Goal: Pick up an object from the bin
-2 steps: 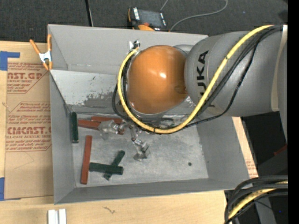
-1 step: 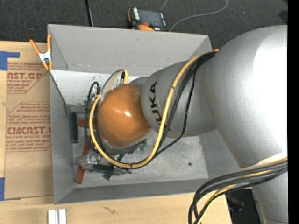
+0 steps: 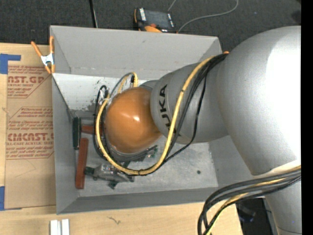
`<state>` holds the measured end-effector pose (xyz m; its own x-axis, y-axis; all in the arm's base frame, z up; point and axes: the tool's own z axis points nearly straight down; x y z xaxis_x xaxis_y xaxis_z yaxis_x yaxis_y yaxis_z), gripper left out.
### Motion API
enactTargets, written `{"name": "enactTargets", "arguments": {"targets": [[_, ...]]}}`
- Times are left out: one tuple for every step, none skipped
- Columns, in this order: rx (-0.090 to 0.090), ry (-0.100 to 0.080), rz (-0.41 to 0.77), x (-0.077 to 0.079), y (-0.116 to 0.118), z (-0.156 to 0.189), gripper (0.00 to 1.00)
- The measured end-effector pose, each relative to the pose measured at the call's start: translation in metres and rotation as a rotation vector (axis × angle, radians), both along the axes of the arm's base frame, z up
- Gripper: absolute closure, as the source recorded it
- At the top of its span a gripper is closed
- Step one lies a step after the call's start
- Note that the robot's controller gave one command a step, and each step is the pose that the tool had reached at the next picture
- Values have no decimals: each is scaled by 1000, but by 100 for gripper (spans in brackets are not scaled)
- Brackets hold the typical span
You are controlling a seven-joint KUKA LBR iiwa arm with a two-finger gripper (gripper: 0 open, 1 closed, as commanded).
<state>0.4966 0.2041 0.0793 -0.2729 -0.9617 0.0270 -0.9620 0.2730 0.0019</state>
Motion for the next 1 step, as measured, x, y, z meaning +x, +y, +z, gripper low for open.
{"name": "enactTargets", "arguments": {"targets": [[28,-14,8,39,24,8,100]]}}
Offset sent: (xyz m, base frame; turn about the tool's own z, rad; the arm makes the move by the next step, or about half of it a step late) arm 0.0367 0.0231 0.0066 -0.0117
